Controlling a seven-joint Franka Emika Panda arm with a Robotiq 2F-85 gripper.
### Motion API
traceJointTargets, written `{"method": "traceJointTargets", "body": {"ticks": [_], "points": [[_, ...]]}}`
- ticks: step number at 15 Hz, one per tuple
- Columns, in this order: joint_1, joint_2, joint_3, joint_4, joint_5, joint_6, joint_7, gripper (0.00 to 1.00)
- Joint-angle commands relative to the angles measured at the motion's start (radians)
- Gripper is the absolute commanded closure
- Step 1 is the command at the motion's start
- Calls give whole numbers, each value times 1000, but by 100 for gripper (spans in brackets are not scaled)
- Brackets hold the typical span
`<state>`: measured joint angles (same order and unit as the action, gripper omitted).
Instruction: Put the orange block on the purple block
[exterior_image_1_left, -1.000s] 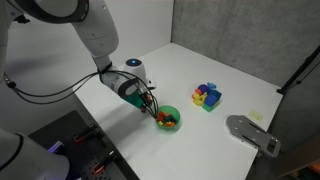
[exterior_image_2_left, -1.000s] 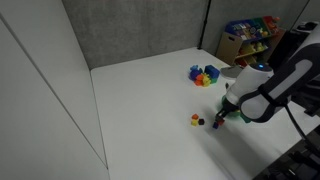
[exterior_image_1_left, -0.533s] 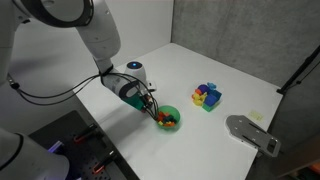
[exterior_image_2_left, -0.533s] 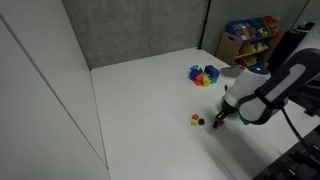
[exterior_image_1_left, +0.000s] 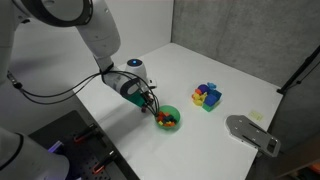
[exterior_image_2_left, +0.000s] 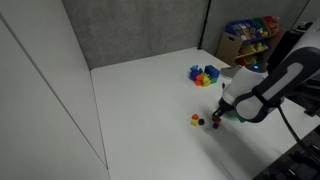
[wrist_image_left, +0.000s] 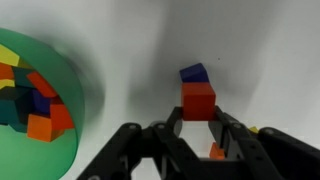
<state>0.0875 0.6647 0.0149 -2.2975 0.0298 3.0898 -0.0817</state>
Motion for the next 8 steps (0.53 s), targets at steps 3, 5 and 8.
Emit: {"method": "traceJointTargets", "body": {"ticks": [3, 5, 8], "points": [[24, 31, -19, 31, -19, 11, 41, 89], [27, 38, -21, 37, -19, 11, 44, 89], [8, 26, -4, 38, -12, -3, 46, 39]]}}
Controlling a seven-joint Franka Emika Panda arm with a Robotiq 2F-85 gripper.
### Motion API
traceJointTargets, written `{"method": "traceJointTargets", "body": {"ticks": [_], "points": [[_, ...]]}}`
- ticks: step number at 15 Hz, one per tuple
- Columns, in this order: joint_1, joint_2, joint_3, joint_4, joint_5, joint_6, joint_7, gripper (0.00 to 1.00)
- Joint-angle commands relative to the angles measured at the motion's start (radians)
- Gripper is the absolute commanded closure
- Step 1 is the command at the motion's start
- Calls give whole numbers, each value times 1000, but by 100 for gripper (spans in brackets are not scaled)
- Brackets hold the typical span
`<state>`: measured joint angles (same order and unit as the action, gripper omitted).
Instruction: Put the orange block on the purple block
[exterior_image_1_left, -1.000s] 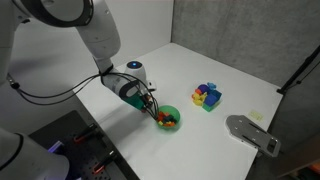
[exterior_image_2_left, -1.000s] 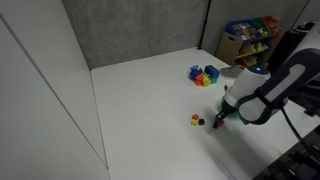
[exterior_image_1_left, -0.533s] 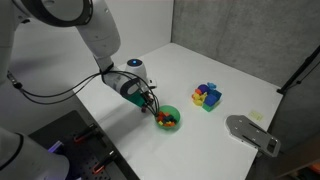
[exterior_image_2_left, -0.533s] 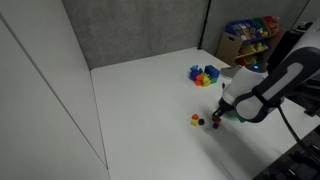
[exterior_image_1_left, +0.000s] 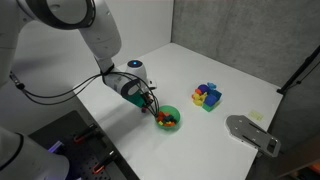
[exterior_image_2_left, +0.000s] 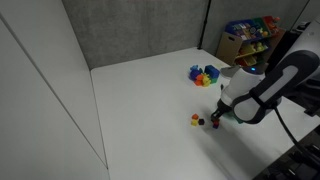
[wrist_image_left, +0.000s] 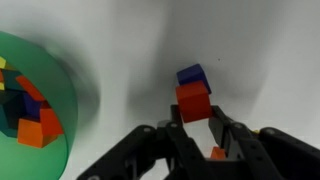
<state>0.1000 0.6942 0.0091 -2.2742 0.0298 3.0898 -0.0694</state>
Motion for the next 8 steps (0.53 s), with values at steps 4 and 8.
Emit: {"method": "traceJointTargets", "body": {"ticks": [4, 8], "points": [[-87, -93, 75, -2, 2, -69, 17, 16], [-160, -200, 104, -5, 14, -189, 1, 0]]}}
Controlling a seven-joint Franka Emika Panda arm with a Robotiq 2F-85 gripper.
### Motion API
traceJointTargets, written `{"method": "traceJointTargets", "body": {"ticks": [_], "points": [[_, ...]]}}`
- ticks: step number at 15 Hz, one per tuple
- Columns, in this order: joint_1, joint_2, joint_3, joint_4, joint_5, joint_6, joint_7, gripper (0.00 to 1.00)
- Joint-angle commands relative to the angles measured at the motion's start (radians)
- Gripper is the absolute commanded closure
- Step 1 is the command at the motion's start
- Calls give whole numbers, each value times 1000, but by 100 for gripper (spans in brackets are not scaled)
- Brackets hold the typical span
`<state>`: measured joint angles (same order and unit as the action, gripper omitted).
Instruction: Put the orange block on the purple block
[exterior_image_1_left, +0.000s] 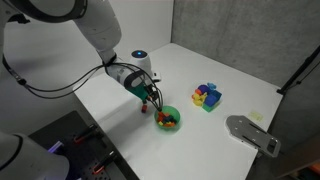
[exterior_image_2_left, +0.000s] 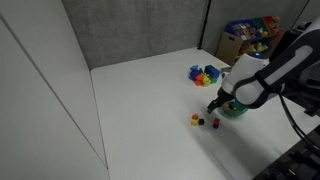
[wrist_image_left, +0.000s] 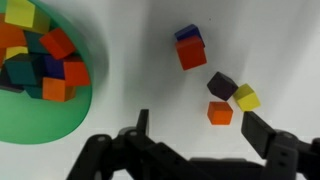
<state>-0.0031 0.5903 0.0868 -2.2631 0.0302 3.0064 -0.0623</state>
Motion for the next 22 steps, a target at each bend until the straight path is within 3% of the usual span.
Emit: {"method": "traceJointTargets", "body": {"ticks": [1, 8, 16, 22], "points": [[-69, -121, 23, -14, 16, -149, -13, 0], [-113, -341, -49, -13, 9, -524, -85, 0], [-90, -644, -116, 4, -37, -990, -113, 0], [-75, -800, -111, 20, -134, -1155, -64, 0]]}}
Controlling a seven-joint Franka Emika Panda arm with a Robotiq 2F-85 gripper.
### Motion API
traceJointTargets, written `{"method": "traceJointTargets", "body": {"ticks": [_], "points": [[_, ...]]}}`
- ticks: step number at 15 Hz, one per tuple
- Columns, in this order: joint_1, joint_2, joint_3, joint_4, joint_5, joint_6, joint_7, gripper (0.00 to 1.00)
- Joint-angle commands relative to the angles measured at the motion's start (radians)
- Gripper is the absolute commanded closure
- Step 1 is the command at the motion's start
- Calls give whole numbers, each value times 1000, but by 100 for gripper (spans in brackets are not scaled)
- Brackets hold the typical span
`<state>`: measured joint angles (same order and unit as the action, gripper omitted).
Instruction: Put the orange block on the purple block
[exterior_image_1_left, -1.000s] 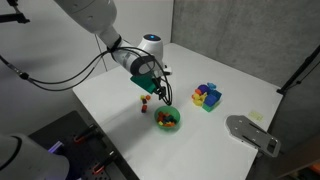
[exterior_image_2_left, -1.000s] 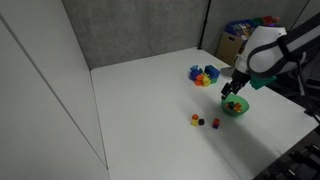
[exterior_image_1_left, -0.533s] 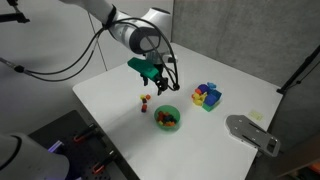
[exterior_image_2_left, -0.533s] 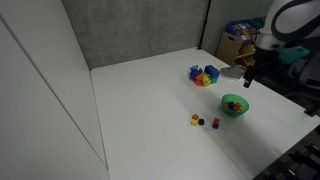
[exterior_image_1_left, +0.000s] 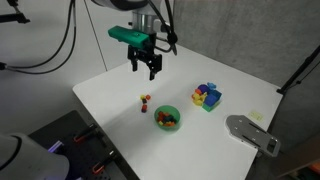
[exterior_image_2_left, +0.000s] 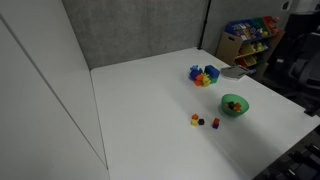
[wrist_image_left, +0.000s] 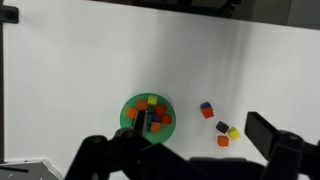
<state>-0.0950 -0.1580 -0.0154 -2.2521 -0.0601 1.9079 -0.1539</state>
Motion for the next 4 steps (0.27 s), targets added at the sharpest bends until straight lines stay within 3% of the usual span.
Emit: {"method": "traceJointTargets", "body": {"ticks": [1, 4], "points": [[20, -21, -17, 2, -14, -20, 4, 0], [23, -33, -17, -1, -17, -26, 5, 0]]}}
